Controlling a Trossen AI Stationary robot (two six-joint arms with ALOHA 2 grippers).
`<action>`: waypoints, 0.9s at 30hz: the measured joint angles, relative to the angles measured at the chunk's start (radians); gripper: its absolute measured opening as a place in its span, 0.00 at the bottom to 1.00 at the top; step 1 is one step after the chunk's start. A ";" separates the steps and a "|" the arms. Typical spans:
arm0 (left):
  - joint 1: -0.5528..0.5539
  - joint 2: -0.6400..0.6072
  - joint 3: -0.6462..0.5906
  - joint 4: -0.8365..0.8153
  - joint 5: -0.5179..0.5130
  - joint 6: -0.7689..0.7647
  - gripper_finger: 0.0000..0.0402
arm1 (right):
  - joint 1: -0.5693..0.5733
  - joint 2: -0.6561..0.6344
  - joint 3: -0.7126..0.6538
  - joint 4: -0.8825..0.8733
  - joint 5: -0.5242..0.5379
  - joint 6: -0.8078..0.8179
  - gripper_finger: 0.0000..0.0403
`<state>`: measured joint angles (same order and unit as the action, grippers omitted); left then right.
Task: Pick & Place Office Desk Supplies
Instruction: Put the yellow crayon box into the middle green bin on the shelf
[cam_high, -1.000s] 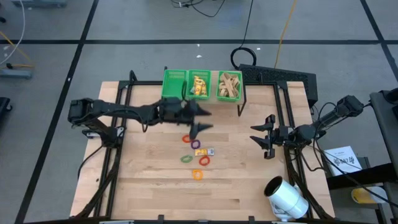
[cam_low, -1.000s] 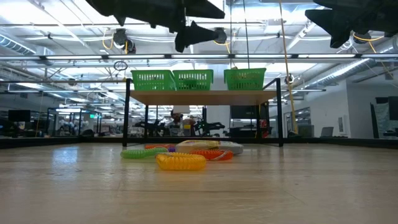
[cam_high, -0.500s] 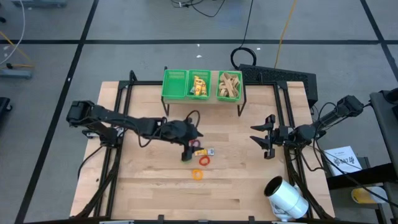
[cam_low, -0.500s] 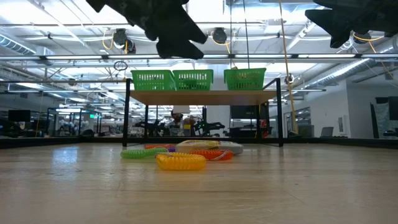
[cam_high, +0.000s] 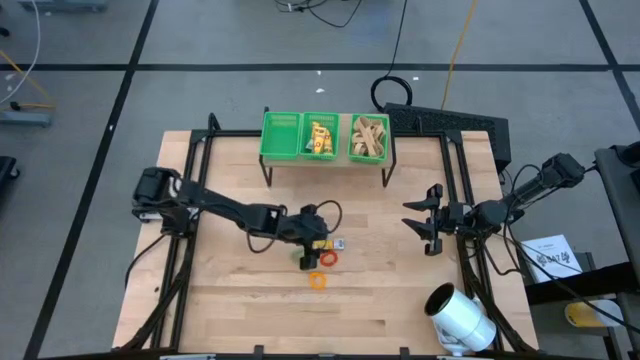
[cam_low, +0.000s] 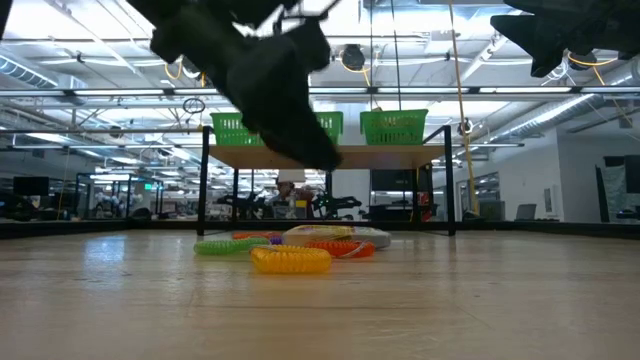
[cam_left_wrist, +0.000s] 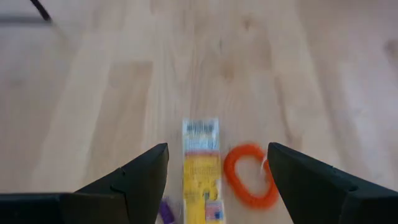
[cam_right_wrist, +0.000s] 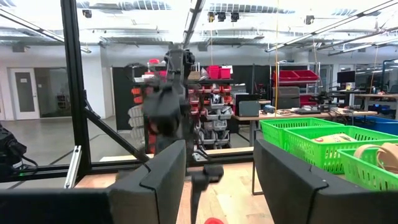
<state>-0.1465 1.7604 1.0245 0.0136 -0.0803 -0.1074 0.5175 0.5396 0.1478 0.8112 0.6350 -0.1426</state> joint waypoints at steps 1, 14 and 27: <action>0.000 0.017 0.000 -0.003 0.000 0.000 0.69 | 0.000 0.000 0.000 0.000 0.000 0.000 0.45; 0.001 0.181 0.000 0.055 0.000 0.021 0.68 | 0.000 0.000 0.000 0.000 0.001 0.000 0.45; 0.003 0.186 0.000 0.073 0.000 0.021 0.68 | 0.000 0.000 0.000 -0.008 0.026 0.000 0.45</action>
<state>-0.1436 1.9464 1.0241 0.0869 -0.0803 -0.0860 0.5175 0.5400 0.1478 0.8033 0.6610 -0.1430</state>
